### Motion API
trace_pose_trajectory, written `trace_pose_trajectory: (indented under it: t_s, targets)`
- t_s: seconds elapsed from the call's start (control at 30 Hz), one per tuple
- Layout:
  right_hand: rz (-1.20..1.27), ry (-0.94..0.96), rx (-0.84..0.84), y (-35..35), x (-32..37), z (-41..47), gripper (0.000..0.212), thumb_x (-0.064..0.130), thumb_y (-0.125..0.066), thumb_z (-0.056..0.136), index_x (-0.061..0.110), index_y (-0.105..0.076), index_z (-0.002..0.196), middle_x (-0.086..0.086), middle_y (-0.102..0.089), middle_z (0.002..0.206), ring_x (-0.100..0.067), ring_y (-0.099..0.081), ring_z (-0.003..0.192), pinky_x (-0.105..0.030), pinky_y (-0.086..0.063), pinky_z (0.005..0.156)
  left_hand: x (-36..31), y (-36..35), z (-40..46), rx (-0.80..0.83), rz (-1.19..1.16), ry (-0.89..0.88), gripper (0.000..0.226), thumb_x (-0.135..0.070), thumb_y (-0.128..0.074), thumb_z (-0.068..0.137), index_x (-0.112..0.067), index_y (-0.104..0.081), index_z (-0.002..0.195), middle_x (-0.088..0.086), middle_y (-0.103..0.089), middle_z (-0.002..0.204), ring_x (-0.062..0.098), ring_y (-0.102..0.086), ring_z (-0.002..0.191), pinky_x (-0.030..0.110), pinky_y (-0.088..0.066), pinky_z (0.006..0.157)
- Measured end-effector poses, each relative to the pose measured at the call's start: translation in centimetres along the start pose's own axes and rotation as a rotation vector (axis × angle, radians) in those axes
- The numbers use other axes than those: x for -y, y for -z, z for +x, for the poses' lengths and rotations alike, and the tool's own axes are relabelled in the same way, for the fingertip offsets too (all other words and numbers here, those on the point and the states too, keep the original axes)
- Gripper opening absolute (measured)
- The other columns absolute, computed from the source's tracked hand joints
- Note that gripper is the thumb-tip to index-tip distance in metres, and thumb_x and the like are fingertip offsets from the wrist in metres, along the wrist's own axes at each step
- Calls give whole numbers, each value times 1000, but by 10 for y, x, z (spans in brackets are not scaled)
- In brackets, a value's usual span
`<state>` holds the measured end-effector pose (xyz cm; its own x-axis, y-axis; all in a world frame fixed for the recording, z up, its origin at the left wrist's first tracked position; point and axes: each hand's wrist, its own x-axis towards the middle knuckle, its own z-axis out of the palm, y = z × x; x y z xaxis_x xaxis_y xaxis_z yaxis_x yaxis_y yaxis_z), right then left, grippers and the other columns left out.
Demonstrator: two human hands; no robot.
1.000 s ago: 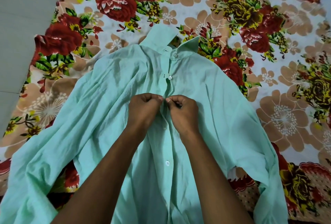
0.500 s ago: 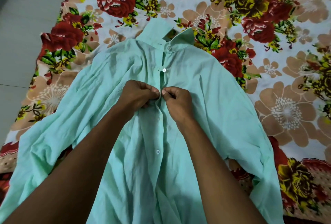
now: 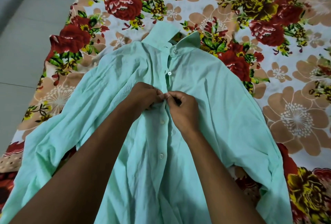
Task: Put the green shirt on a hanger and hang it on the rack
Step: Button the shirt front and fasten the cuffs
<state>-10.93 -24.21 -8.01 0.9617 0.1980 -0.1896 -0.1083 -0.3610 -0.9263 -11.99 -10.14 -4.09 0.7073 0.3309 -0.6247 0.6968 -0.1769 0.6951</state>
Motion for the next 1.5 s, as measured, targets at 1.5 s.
trace_pose_trajectory:
  t_s: [1.5]
  targets:
    - [-277, -43, 15, 2, 39, 84, 8, 17, -76, 89, 11, -82, 91, -1, -80, 89, -12, -74, 85, -31, -61, 85, -19, -9, 49, -349, 30, -266, 11, -15, -70, 82, -7, -74, 75, -2, -63, 58, 20, -64, 61, 29, -49, 58]
